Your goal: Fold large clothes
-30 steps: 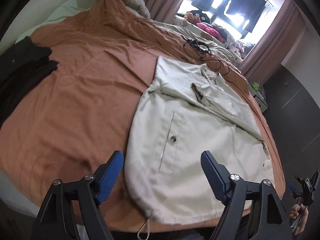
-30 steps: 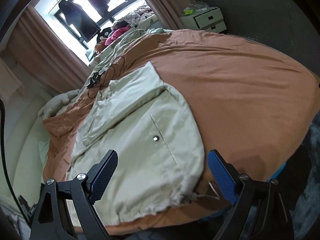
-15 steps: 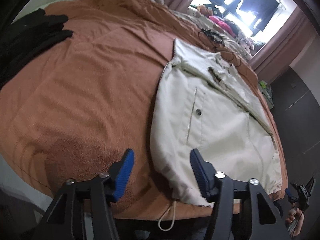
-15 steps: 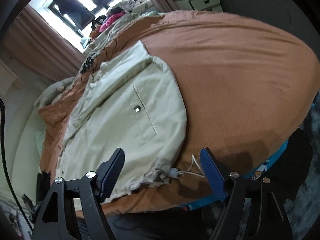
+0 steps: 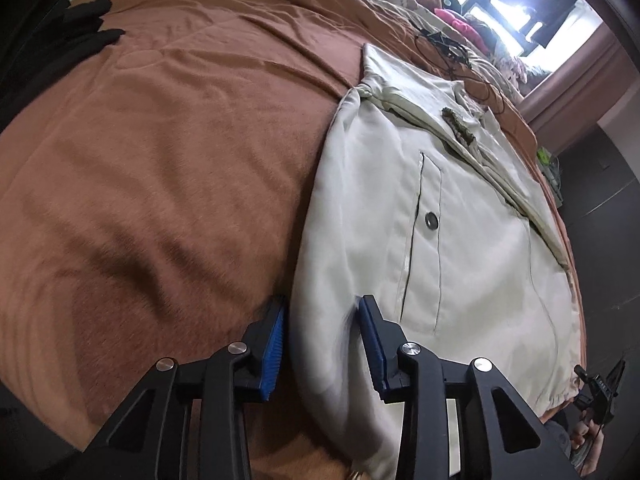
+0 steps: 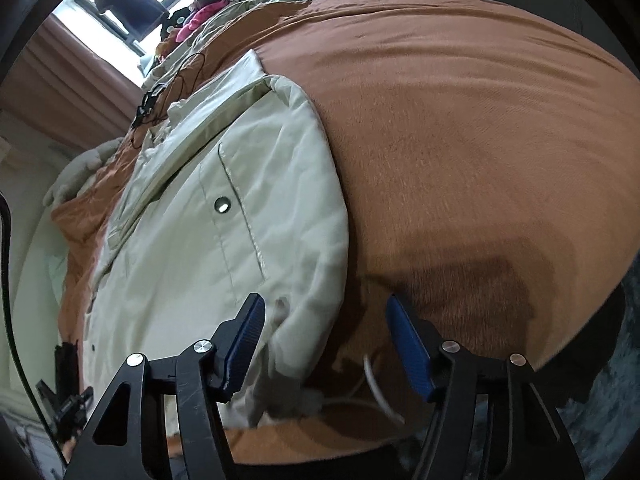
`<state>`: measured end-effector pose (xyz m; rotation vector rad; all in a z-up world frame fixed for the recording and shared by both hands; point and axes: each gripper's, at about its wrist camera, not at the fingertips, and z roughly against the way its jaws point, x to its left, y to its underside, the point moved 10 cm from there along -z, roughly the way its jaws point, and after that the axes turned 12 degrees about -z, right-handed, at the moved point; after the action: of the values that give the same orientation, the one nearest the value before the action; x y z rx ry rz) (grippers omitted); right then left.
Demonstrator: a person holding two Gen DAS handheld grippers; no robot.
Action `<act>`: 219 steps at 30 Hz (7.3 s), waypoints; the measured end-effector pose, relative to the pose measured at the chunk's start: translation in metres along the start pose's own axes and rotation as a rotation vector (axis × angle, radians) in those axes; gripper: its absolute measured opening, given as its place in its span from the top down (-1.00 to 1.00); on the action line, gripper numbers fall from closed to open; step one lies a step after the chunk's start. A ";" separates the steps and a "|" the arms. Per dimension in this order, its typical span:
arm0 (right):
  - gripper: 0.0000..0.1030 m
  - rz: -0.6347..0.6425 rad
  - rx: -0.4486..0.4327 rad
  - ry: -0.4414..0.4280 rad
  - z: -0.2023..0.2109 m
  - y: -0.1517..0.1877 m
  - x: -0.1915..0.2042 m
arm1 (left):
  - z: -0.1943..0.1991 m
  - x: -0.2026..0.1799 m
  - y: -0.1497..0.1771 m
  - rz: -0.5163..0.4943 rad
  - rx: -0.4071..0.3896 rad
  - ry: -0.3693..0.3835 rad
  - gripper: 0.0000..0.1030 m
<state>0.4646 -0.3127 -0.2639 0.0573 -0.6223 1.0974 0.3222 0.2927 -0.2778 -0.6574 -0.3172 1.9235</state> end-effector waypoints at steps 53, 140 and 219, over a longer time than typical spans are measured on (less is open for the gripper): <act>0.87 0.218 -0.233 -0.569 0.341 0.096 0.113 | 0.349 -0.040 0.067 0.099 -0.538 0.336 0.95; 0.04 0.404 0.093 -0.077 0.015 0.091 0.256 | 0.054 0.061 -0.033 0.238 -0.123 0.080 -0.41; 0.59 0.421 0.240 -0.093 -0.026 0.201 0.249 | 0.161 -0.102 -0.083 0.103 -0.270 0.324 0.71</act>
<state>0.3826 -0.0068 -0.2127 0.1921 -0.5977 1.5818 0.3246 0.2486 -0.0752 -1.1679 -0.3445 1.8483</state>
